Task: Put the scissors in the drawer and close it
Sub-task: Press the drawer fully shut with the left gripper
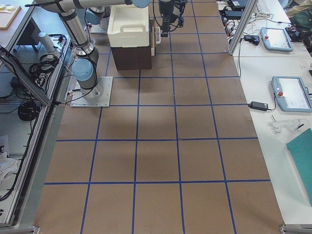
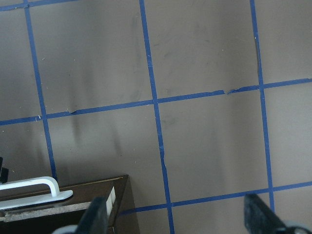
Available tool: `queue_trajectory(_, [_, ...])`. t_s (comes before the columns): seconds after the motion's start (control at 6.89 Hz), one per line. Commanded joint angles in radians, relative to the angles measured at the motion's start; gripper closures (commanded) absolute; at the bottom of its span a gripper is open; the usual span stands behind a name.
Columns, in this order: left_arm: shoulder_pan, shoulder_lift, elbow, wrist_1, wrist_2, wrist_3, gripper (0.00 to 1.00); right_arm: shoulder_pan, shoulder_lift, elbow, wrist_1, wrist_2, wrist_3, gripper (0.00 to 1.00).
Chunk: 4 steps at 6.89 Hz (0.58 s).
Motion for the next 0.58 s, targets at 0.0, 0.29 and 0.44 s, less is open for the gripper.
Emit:
queue_trajectory(0.0, [0.001,0.004,-0.018,-0.008,-0.004,-0.003,0.0,0.0,0.001,-0.017,-0.007,-0.002,0.002,0.0])
queue_trajectory(0.29, [0.001,0.006,-0.03,-0.006,-0.006,-0.004,0.0,0.0,0.056,-0.075,-0.05,0.0,-0.003,0.0])
queue_trajectory(0.44, [0.0,0.007,-0.032,-0.01,-0.006,-0.004,0.0,0.002,0.09,-0.116,-0.049,0.001,-0.006,0.0])
